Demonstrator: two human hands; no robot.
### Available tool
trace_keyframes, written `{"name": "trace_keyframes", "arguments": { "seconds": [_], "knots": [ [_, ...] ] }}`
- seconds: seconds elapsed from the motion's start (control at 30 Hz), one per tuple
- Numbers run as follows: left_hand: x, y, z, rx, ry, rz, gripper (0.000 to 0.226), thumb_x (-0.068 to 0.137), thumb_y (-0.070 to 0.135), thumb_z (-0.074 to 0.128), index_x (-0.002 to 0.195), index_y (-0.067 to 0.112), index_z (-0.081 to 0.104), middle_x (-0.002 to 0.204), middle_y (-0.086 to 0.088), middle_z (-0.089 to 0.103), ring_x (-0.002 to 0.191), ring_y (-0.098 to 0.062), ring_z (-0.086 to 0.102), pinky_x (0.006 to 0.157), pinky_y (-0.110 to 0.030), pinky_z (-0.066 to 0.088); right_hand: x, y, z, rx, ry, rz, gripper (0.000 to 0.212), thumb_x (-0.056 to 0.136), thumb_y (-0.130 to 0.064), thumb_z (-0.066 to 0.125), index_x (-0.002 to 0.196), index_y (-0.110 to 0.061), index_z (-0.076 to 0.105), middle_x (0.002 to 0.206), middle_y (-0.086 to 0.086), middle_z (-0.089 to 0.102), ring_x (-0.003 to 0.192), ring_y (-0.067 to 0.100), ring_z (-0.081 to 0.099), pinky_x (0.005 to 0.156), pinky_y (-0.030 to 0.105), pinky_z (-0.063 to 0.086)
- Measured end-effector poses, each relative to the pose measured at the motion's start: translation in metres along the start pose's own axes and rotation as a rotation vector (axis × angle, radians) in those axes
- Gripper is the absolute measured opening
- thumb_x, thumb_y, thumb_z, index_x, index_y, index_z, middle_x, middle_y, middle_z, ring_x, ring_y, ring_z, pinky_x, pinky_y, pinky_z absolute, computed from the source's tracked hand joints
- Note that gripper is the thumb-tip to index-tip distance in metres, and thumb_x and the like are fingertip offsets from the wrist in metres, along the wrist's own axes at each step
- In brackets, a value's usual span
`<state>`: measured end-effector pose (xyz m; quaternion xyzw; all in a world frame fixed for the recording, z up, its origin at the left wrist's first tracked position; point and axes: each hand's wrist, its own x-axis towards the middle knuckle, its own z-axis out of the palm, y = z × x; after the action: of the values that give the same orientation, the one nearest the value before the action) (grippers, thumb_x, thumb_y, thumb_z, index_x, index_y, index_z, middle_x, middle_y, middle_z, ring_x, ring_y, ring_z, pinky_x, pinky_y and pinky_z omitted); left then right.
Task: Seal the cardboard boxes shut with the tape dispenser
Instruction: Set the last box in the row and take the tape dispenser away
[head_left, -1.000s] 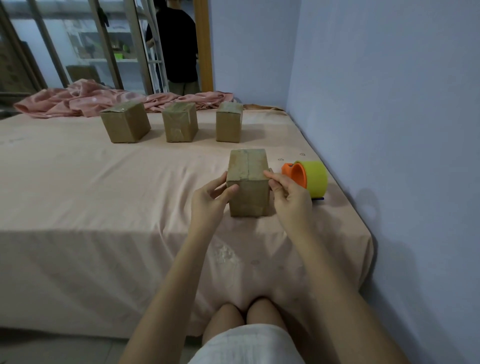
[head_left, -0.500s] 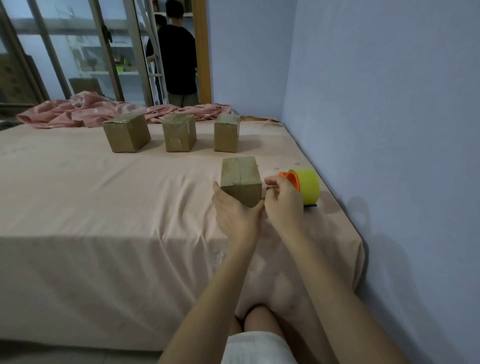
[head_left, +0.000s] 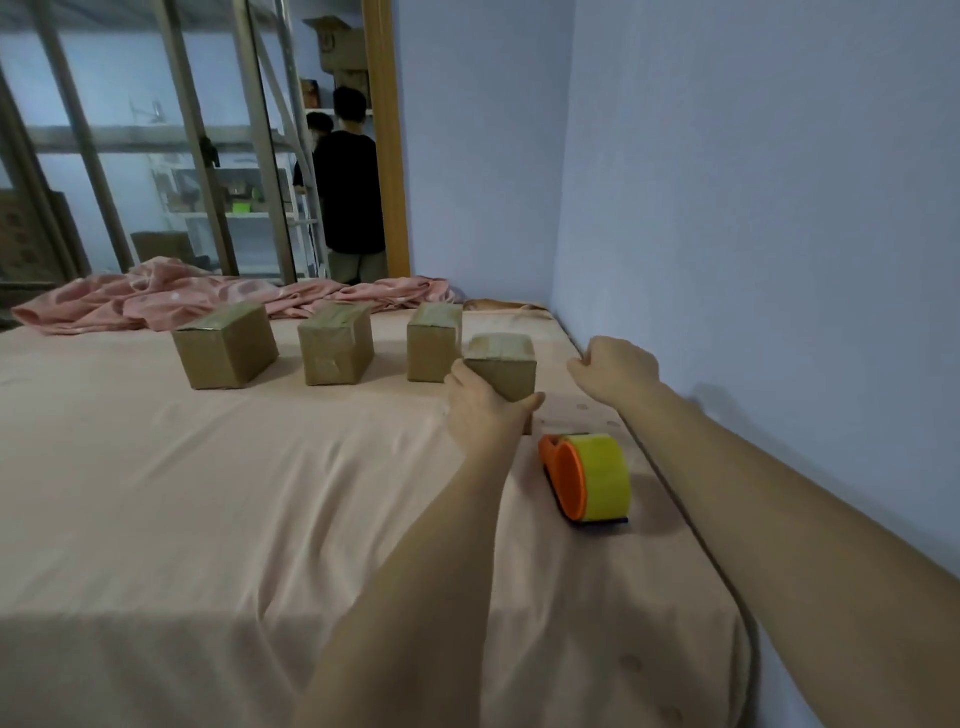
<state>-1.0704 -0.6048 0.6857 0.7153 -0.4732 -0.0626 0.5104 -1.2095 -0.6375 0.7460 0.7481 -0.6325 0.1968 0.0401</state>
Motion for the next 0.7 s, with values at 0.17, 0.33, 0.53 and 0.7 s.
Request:
{"name": "trace_keyframes", "arguments": {
  "seconds": [0.17,0.33,0.53,0.7],
  "knots": [
    [0.035,0.017,0.043,0.021,-0.017,0.043,0.096,0.057,0.055,0.082,0.124,0.006,0.033,0.121,-0.01,0.044,0.11,-0.028,0.051,0.079,-0.036,0.045,0.038,0.03,0.021,-0.049,-0.078,0.036,0.028,0.094,-0.037,0.04,0.082,-0.014,0.049,0.081,0.003,0.053,0.077,0.023,0.049,0.06,0.028,0.032],
    [0.07,0.02,0.088,-0.01,-0.043,0.066,0.097,0.059,0.055,0.081,0.126,0.004,0.032,0.123,-0.011,0.042,0.114,-0.028,0.049,0.086,-0.038,0.046,0.073,0.042,0.049,-0.055,-0.153,0.022,0.031,0.098,-0.04,0.034,0.089,-0.016,0.051,0.085,0.001,0.055,0.085,0.023,0.054,0.067,0.029,0.038],
    [0.107,0.014,0.142,0.027,-0.047,0.037,0.097,0.06,0.056,0.08,0.129,0.009,0.031,0.123,-0.007,0.044,0.116,-0.026,0.048,0.084,-0.039,0.046,0.114,0.043,0.097,0.072,-0.174,0.019,0.039,0.1,-0.036,0.026,0.065,-0.025,0.038,0.067,-0.003,0.049,0.064,0.015,0.049,0.059,0.029,0.036],
    [0.14,-0.005,0.174,0.036,-0.019,-0.002,0.097,0.061,0.053,0.081,0.13,0.008,0.031,0.124,-0.009,0.045,0.115,-0.028,0.049,0.082,-0.041,0.046,0.134,0.051,0.135,0.118,-0.16,0.043,0.037,0.099,-0.034,0.032,0.064,-0.023,0.04,0.072,0.0,0.057,0.073,0.024,0.057,0.066,0.03,0.043]
  ]
}}
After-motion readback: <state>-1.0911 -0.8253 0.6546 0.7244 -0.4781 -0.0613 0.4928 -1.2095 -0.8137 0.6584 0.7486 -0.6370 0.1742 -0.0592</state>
